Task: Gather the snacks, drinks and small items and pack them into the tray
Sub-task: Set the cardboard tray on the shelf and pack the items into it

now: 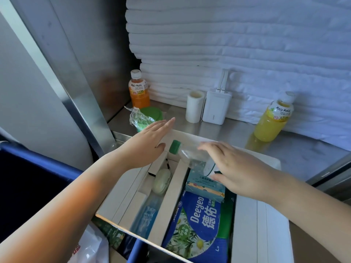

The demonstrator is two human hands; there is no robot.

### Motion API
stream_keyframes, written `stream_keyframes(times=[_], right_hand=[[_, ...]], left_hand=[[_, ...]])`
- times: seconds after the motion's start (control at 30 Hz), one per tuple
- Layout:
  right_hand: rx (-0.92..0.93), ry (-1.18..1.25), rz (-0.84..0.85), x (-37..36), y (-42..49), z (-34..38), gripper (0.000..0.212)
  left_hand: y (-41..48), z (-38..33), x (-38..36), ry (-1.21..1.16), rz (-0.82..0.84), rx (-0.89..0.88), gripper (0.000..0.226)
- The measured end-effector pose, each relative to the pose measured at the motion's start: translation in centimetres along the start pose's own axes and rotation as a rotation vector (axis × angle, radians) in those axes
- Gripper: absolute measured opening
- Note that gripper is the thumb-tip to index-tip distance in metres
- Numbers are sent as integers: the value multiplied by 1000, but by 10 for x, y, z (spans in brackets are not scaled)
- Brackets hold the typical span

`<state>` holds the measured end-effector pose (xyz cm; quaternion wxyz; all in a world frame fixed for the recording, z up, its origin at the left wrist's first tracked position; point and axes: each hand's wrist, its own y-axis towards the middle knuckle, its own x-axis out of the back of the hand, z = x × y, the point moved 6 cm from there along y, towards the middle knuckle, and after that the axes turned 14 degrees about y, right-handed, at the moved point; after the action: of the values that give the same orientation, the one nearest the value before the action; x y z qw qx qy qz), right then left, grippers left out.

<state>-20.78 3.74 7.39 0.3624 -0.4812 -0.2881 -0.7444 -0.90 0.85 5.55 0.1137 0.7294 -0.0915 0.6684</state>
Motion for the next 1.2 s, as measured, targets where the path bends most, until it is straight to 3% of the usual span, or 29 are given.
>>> stream_keyframes(times=[0.17, 0.33, 0.6, 0.8, 1.0, 1.2], right_hand=[[-12, 98, 81, -7, 3, -12, 56], [-16, 50, 70, -1, 4, -17, 54], [-171, 44, 57, 5, 0, -24, 40], [-215, -36, 72, 4, -24, -28, 41], [-346, 105, 38, 7, -26, -42, 41], [-361, 144, 18, 6, -27, -46, 43]], left_hand=[[-7, -4, 8, -91, -55, -26, 55], [-10, -14, 10, 111, -68, -150, 34], [-7, -18, 3, 385, -54, -158, 44], [-6, -20, 3, 395, -87, -161, 37], [-7, -17, 3, 383, -73, -154, 42], [-7, -14, 5, 294, -40, -141, 46]])
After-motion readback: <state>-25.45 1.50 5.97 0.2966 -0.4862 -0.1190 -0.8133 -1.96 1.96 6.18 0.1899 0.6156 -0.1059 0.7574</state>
